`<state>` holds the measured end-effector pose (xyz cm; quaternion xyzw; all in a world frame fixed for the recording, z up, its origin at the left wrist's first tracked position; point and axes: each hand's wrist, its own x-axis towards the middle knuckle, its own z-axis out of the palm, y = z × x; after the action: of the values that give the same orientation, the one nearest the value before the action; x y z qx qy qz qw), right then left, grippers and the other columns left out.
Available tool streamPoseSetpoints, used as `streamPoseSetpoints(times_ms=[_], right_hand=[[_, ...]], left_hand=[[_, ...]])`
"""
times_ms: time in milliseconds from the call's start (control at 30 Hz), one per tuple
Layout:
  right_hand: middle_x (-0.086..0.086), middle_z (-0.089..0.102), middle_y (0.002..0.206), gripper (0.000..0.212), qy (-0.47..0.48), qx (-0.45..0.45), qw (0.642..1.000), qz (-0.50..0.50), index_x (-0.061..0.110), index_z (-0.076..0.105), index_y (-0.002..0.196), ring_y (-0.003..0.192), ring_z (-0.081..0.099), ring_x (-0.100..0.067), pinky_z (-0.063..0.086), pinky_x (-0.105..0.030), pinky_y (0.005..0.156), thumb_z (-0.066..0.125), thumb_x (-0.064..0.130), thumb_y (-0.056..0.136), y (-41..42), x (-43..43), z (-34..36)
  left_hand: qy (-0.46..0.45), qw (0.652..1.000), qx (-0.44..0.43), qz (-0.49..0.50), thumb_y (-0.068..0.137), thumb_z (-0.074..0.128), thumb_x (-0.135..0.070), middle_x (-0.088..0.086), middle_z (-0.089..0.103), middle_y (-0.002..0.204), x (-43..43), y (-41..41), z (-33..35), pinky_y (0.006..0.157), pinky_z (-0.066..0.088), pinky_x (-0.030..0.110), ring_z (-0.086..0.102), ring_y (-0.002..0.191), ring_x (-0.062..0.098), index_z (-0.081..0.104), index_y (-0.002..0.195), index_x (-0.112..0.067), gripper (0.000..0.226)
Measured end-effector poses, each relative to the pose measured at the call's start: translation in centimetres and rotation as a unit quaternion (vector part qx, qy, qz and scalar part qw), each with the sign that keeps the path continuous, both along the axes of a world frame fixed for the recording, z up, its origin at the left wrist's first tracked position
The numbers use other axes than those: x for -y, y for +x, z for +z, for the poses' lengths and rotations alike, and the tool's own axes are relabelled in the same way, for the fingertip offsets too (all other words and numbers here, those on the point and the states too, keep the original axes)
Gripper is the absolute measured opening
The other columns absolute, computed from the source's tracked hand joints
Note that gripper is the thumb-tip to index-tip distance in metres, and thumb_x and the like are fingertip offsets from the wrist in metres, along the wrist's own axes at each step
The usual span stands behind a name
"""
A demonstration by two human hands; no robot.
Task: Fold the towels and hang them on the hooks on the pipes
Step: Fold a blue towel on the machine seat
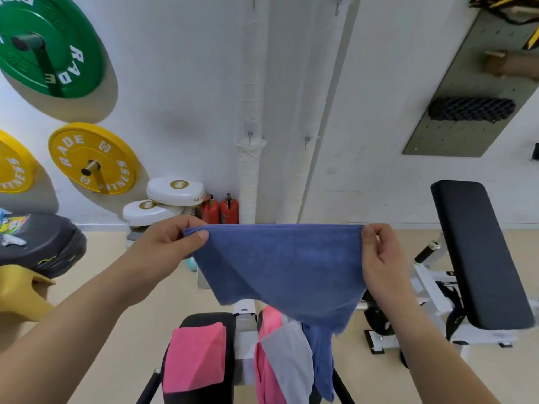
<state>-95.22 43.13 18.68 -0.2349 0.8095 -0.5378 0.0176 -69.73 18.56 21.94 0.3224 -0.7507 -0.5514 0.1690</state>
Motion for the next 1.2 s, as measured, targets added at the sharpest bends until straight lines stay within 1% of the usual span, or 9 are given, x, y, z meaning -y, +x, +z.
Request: streamPoseSetpoints(times_ms=[133, 433, 533, 600, 667, 767, 900, 1033, 1200], right_hand=[[0.001, 0.064, 0.083, 0.022, -0.011, 0.085, 0.996, 0.012, 0.018, 0.058, 0.095, 0.076, 0.058, -0.009, 0.047, -0.026, 0.070, 0.046, 0.032, 0.108, 0.7, 0.6, -1.8], [-0.020, 0.070, 0.093, 0.025, -0.049, 0.247, 0.968, -0.017, 0.012, 0.065, 0.097, 0.077, 0.063, -0.024, 0.056, -0.046, 0.070, 0.060, 0.036, 0.101, 5.6, 1.0, -4.4], [-0.008, 0.072, 0.070, 0.016, -0.044, 0.275, 0.960, 0.027, 0.011, 0.067, 0.090, 0.063, 0.068, -0.027, 0.062, -0.050, 0.064, 0.064, 0.023, 0.101, 9.2, 1.8, -4.3], [-0.010, 0.074, 0.072, 0.015, -0.041, 0.271, 0.959, 0.071, 0.011, 0.070, 0.088, 0.069, 0.071, -0.034, 0.064, -0.052, 0.070, 0.066, 0.019, 0.099, 11.3, 2.3, -4.3], [-0.010, 0.075, 0.077, 0.013, -0.026, 0.242, 0.965, 0.099, 0.011, 0.074, 0.087, 0.075, 0.073, -0.024, 0.064, -0.046, 0.077, 0.069, 0.017, 0.098, 12.8, 2.7, -4.5], [0.006, 0.075, 0.075, 0.017, -0.017, 0.203, 0.975, 0.091, 0.020, 0.077, 0.081, 0.069, 0.070, -0.008, 0.059, -0.024, 0.071, 0.071, 0.012, 0.095, 13.8, 2.8, -4.4], [0.005, 0.071, 0.072, 0.020, -0.027, 0.161, 0.982, 0.095, 0.021, 0.077, 0.077, 0.072, 0.069, -0.022, 0.058, -0.030, 0.071, 0.071, 0.014, 0.095, 14.3, 2.5, -4.5], [0.011, 0.073, 0.074, 0.018, -0.038, 0.138, 0.984, 0.110, 0.019, 0.080, 0.081, 0.072, 0.068, -0.005, 0.050, -0.011, 0.068, 0.071, 0.012, 0.095, 14.7, 2.8, -4.1], [0.007, 0.060, 0.063, 0.042, -0.012, 0.134, 0.978, 0.161, 0.014, 0.066, 0.068, 0.063, 0.056, -0.005, 0.047, -0.017, 0.064, 0.054, 0.042, 0.096, 14.4, 2.6, -3.5]], left_hand=[[-0.010, 0.997, 0.002, 0.072, 0.095, 0.062, -0.038, 0.006, 0.077, 0.096, -0.6, -0.6, -2.1, 0.091, 0.056, 0.060, 0.068, 0.101, 0.039, 0.075, 0.097, -0.027, 0.017], [0.056, 0.977, 0.034, 0.205, 0.090, 0.073, -0.028, 0.020, 0.061, 0.070, -4.9, -1.8, -6.4, 0.052, 0.056, 0.039, 0.051, 0.065, 0.019, 0.072, 0.083, -0.001, 0.029], [0.070, 0.985, 0.010, 0.158, 0.087, 0.073, -0.030, 0.011, 0.069, 0.068, -7.3, -2.4, -6.8, 0.066, 0.061, 0.058, 0.058, 0.063, 0.017, 0.076, 0.083, -0.010, 0.021], [0.051, 0.992, -0.013, 0.115, 0.093, 0.070, -0.022, 0.000, 0.076, 0.071, -9.1, -2.7, -6.5, 0.068, 0.063, 0.038, 0.066, 0.066, 0.009, 0.080, 0.083, -0.018, 0.014], [0.021, 0.998, -0.021, 0.058, 0.097, 0.064, -0.014, -0.001, 0.075, 0.073, -10.8, -2.9, -6.2, 0.064, 0.053, 0.019, 0.063, 0.065, 0.000, 0.077, 0.085, -0.016, 0.019], [-0.039, 0.999, -0.008, -0.009, 0.100, 0.053, -0.007, 0.004, 0.070, 0.078, -12.2, -2.6, -6.1, 0.071, 0.051, 0.028, 0.062, 0.073, 0.012, 0.070, 0.087, -0.014, 0.022], [-0.069, 0.997, -0.016, 0.012, 0.101, 0.052, -0.009, 0.000, 0.071, 0.080, -12.0, -2.0, -6.5, 0.071, 0.050, 0.027, 0.063, 0.077, 0.016, 0.071, 0.094, -0.018, 0.022], [-0.022, 0.999, -0.030, -0.001, 0.103, 0.052, -0.014, -0.005, 0.075, 0.082, -12.4, -2.0, -6.0, 0.071, 0.055, 0.025, 0.068, 0.079, 0.013, 0.074, 0.093, -0.023, 0.026], [0.037, 0.998, -0.049, -0.033, 0.097, 0.064, -0.018, 0.001, 0.078, 0.095, -12.6, -1.9, -5.8, 0.088, 0.060, 0.044, 0.072, 0.095, 0.027, 0.073, 0.103, -0.026, 0.014]])
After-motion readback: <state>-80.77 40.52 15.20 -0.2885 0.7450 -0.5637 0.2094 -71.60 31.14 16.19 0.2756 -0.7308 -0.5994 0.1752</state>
